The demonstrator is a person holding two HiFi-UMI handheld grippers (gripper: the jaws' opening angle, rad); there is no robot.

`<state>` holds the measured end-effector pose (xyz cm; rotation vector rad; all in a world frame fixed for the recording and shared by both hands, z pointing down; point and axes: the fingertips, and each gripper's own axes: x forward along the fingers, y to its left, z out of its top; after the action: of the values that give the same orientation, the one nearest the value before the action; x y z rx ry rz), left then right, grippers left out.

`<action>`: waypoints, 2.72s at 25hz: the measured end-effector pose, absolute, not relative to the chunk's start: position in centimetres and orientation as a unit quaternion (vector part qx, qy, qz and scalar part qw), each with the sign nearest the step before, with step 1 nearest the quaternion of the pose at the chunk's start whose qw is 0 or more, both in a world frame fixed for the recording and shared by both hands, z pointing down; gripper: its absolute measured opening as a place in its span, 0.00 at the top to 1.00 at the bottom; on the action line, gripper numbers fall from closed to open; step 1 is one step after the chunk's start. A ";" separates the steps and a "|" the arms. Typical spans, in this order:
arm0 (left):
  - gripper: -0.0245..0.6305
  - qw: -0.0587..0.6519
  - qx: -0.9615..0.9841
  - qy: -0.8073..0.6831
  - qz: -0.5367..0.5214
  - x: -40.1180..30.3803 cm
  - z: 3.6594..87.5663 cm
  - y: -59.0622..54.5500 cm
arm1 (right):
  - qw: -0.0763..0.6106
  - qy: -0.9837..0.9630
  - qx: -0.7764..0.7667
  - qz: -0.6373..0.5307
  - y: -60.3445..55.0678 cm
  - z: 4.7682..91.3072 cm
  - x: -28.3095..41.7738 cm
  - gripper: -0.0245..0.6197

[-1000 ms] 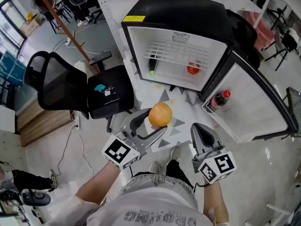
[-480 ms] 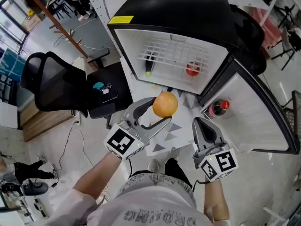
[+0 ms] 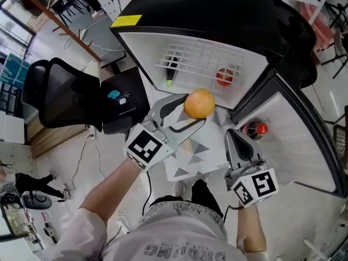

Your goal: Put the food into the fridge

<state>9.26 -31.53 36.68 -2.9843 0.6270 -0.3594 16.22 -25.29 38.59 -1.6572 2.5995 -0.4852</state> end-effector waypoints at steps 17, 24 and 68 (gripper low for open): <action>0.52 0.099 -0.969 0.153 -0.166 14.7 38.5 -37.6 | 0.030 0.822 -0.546 -0.156 -28.9 39.2 17.2 0.96; 0.52 0.128 -0.964 0.132 -0.191 16.6 39.6 -39.6 | 0.040 0.819 -0.551 -0.158 -29.5 39.4 17.4 0.96; 0.51 0.322 -0.882 0.055 -0.341 24.2 46.4 -46.4 | 0.026 0.815 -0.560 -0.148 -29.5 40.7 17.3 0.96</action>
<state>24.21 -46.45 46.39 -2.3154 0.1443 -0.8959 17.26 -29.48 40.67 -1.7310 2.5183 -0.4577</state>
